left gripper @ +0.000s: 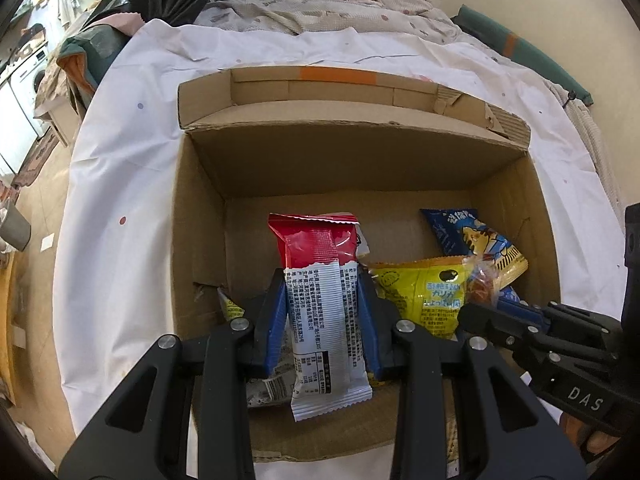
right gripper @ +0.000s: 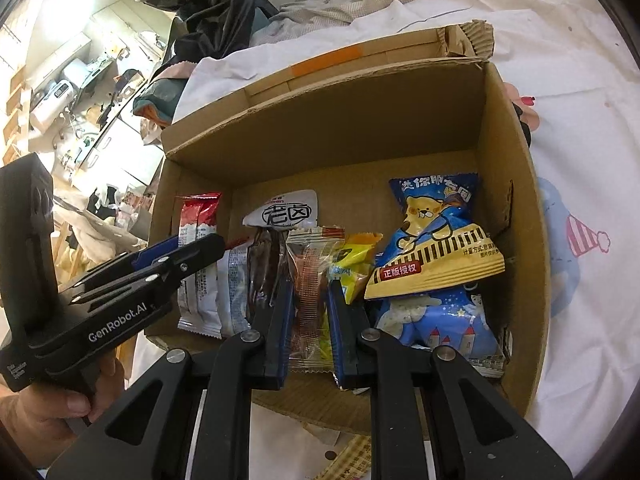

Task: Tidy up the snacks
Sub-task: 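Carry the red-white bar and jerky packet over the box with both tools, then open both tools to drop the bar and packet into the box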

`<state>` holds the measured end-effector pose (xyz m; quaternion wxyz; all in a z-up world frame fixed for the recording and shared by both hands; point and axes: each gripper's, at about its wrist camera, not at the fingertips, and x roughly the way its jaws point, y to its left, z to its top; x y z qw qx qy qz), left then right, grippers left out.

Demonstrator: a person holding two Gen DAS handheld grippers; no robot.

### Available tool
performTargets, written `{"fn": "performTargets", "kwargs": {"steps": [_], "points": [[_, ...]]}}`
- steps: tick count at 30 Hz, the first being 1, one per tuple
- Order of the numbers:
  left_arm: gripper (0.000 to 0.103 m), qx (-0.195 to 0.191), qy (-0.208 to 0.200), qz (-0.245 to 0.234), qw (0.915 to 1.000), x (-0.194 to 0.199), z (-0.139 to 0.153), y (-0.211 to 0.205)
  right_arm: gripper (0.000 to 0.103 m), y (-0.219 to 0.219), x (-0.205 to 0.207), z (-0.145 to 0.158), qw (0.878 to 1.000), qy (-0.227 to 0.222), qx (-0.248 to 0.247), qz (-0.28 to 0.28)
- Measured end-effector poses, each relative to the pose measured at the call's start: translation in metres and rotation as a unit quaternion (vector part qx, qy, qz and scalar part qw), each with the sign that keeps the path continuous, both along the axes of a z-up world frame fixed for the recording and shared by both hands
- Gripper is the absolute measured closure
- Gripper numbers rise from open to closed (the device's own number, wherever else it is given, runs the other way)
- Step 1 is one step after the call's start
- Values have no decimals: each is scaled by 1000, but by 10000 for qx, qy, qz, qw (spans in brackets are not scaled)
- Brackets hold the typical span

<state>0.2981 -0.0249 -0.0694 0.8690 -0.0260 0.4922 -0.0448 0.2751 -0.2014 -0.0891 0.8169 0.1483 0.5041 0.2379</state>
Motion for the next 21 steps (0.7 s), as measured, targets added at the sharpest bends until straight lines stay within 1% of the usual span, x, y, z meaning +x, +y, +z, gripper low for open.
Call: {"fn": "performTargets", "kwargs": {"steps": [4, 9, 11, 12, 17, 19, 21], "points": [[73, 43, 5, 4, 10000, -2, -3, -1, 85, -1, 1, -1, 10000, 22, 15, -18], [73, -15, 75, 26, 10000, 1, -6, -1, 82, 0, 3, -3, 10000, 60, -11, 1], [68, -32, 96, 52, 9999, 2, -5, 0, 82, 1, 4, -4, 10000, 69, -24, -26], [64, -47, 87, 63, 9999, 2, -5, 0, 82, 0, 4, -5, 10000, 82, -25, -47], [50, -48, -22, 59, 10000, -1, -1, 2, 82, -2, 7, -5, 9999, 101, 25, -119], [37, -97, -25, 35, 9999, -2, 0, 2, 82, -3, 7, -4, 9998, 114, 136, -133], [30, -166, -56, 36, 9998, -3, 3, 4, 82, -5, 7, -4, 9996, 142, 199, -165]]}}
